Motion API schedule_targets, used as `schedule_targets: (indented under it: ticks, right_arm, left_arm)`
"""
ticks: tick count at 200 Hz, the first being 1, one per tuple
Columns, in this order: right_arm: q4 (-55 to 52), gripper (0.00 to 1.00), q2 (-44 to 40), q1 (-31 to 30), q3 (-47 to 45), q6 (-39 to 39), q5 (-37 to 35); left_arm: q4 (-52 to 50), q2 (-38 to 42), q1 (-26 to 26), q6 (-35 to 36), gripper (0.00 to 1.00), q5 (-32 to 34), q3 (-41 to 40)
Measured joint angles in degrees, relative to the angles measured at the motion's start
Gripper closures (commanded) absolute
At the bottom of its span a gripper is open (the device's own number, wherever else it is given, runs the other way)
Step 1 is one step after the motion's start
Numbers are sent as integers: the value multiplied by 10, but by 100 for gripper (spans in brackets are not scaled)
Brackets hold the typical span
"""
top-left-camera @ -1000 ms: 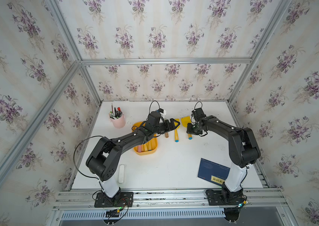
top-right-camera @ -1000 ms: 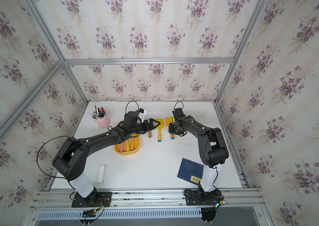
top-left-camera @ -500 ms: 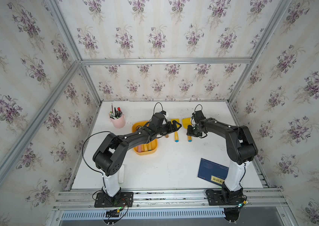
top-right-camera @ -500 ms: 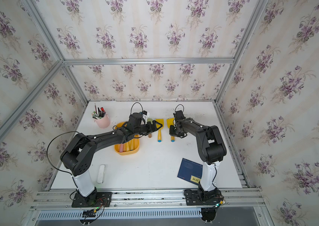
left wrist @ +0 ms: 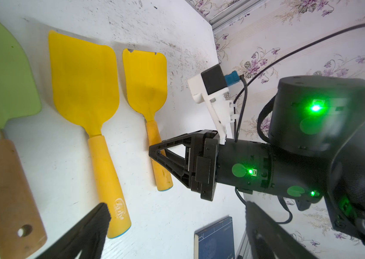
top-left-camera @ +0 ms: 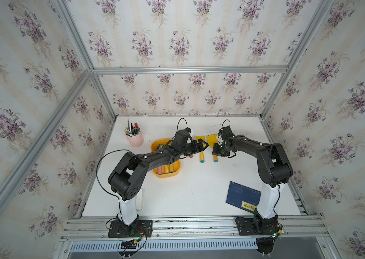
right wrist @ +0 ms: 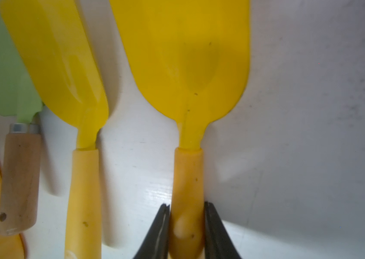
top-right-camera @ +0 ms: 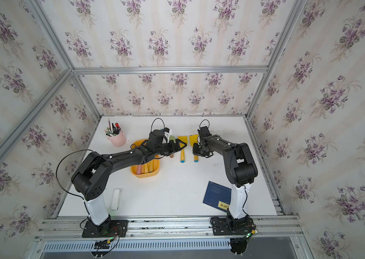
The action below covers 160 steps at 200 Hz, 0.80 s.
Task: Take the shovel out of the storage box
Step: Place the shovel at the center of the board.
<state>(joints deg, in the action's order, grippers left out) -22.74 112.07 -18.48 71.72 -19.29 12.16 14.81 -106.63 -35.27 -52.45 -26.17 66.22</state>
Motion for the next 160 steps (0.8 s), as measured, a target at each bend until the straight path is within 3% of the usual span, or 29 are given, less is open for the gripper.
schedule_targets:
  ticks: [78, 160]
  right_arm:
    - [-1, 64, -5, -2, -8, -1, 0]
    - [-22, 61, -9, -4, -7, 0, -7]
  left_arm:
    - [0, -3, 0, 0, 6, 0, -2]
    - [0, -9, 0, 0, 6, -5, 7]
